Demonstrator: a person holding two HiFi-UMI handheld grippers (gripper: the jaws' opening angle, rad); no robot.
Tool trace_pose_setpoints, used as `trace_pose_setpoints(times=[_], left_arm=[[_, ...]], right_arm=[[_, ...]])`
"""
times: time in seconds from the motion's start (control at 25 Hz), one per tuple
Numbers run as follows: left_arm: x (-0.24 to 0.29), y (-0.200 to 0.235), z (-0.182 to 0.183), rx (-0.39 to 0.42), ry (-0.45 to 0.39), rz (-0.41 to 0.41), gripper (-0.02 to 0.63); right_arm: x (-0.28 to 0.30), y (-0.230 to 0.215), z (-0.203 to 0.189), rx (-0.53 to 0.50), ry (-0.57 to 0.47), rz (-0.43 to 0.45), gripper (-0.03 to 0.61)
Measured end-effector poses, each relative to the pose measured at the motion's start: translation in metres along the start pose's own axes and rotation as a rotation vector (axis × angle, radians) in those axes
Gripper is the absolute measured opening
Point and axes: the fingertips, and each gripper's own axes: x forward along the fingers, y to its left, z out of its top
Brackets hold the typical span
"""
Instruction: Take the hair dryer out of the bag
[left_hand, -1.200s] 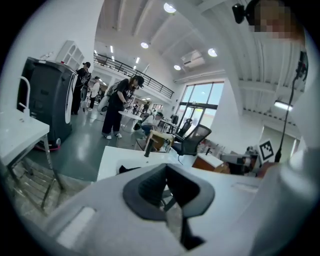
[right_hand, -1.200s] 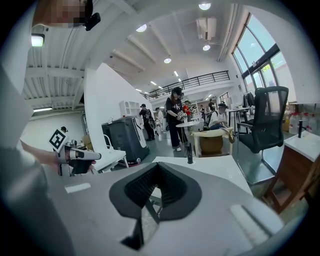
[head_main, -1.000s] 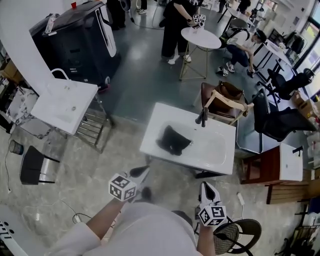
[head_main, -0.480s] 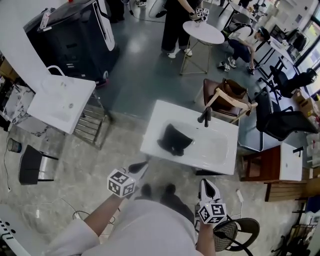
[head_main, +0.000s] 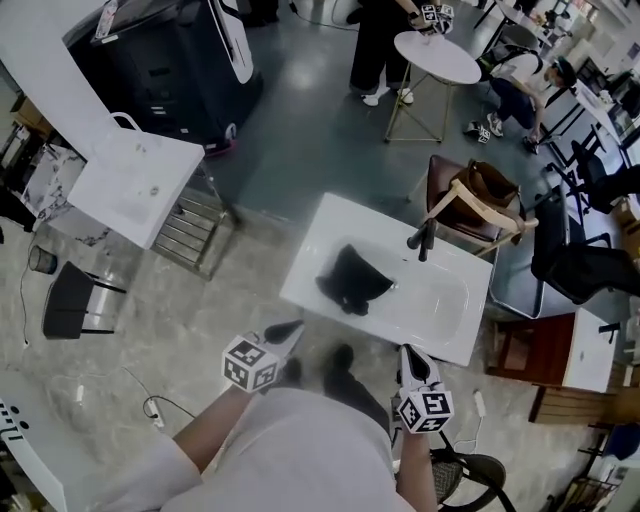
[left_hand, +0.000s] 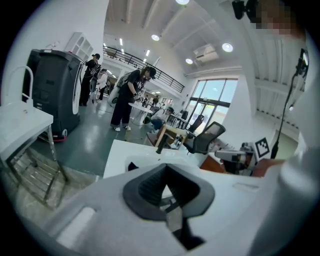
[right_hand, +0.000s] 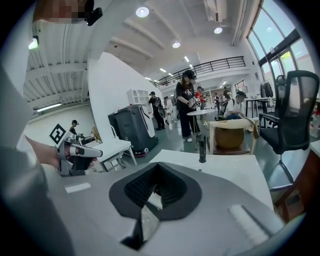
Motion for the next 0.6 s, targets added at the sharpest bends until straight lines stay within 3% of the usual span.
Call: trace_pose_setpoints(times=[0.44,0.6], left_arm=[[0.063,0.008,0.001,-0.059,0.032,0.092,0.0],[0.085,0.011,-0.002,-0.065,0.051,0.121,-0.001]], right_arm=[[0.079,-0.037,-0.008,-0.045,0.133,0.223,0.005],[0.104,-0.043,-0.022,-0.057,0.192,0.303,0.035]])
